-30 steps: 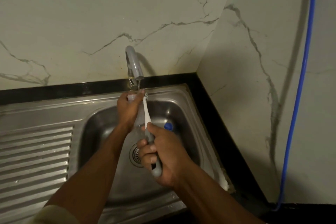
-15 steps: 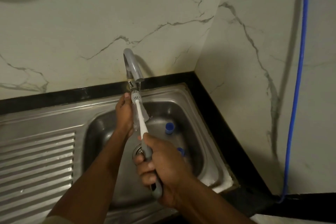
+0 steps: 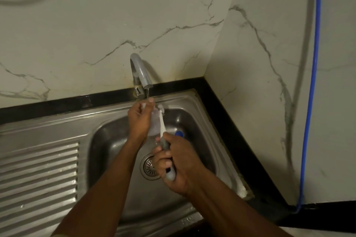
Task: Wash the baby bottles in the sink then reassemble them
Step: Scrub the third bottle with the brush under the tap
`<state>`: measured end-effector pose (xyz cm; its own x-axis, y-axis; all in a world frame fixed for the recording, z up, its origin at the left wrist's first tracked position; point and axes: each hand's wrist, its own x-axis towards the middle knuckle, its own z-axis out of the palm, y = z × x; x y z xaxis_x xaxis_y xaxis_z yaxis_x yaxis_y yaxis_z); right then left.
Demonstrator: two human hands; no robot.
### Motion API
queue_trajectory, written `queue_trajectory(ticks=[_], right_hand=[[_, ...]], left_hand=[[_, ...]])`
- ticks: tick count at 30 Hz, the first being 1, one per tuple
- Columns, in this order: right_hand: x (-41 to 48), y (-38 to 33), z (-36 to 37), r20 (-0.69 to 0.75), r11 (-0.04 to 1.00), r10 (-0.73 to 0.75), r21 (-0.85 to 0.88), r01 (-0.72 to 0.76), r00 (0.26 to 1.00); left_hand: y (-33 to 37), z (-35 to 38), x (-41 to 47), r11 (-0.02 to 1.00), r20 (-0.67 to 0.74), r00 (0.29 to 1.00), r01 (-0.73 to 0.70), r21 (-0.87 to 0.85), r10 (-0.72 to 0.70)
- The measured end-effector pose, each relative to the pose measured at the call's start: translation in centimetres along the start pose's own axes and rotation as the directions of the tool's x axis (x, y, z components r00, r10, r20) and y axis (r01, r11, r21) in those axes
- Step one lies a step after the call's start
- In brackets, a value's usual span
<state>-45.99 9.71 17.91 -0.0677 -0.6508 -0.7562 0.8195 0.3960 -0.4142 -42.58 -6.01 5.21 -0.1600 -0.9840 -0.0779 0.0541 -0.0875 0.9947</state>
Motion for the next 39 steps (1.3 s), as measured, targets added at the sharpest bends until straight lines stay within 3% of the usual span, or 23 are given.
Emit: queue_trajectory(ticks=[6,9,14,19,23,24,29,32,37,39], right_hand=[[-1.0,1.8,-0.7,-0.008,0.981,-0.052,-0.189,0.049,0.999],[0.1,0.5,-0.4,-0.028,0.991,-0.060,-0.124,0.056,0.998],[-1.7,0.4,-0.6,0.056,0.994,0.017,-0.113,-0.011,0.998],[0.4,-1.7,-0.5,0.020,0.999,0.047,0.007,-0.047,0.999],[-1.6,0.3,-0.4,0.089,0.991,0.058,-0.127,-0.046,0.994],[-1.8,0.6,-0.4,0.102,0.989,0.047,-0.146,-0.032,0.994],[0.2,-1.5,-0.7,0.094,0.997,0.079,-0.018,-0.078,0.992],[-0.7,-0.9,-1.4,0.109,0.991,0.057,-0.123,-0.043,0.992],[0.6,-2.5,-2.6,0.095,0.971,0.004,-0.238,0.019,0.995],[2.1,-3.2,-3.4,0.068,0.915,-0.070,-0.392,0.091,0.995]], left_hand=[[-0.3,-0.6,1.7,0.999,0.010,0.999,0.045,0.024,-0.046],[-1.2,0.4,0.6,0.994,0.113,0.992,0.045,0.097,-0.055],[-0.7,-0.6,1.6,0.988,-0.016,0.996,0.088,0.128,-0.087],[-0.9,-0.9,0.5,0.993,0.137,0.991,-0.002,0.117,-0.014],[0.3,-0.8,1.2,0.995,-0.133,0.991,0.035,0.091,-0.023],[0.5,-0.9,1.4,0.996,-0.136,0.991,0.029,0.087,-0.017],[-0.3,-1.1,1.5,0.994,0.027,0.998,0.059,0.095,-0.062],[0.5,-0.8,1.8,0.990,0.004,0.998,0.056,0.132,-0.057],[-0.6,-0.7,1.6,0.993,0.076,0.991,0.116,-0.018,-0.114],[-0.8,-0.3,1.1,0.986,0.088,0.985,0.152,-0.068,-0.146]])
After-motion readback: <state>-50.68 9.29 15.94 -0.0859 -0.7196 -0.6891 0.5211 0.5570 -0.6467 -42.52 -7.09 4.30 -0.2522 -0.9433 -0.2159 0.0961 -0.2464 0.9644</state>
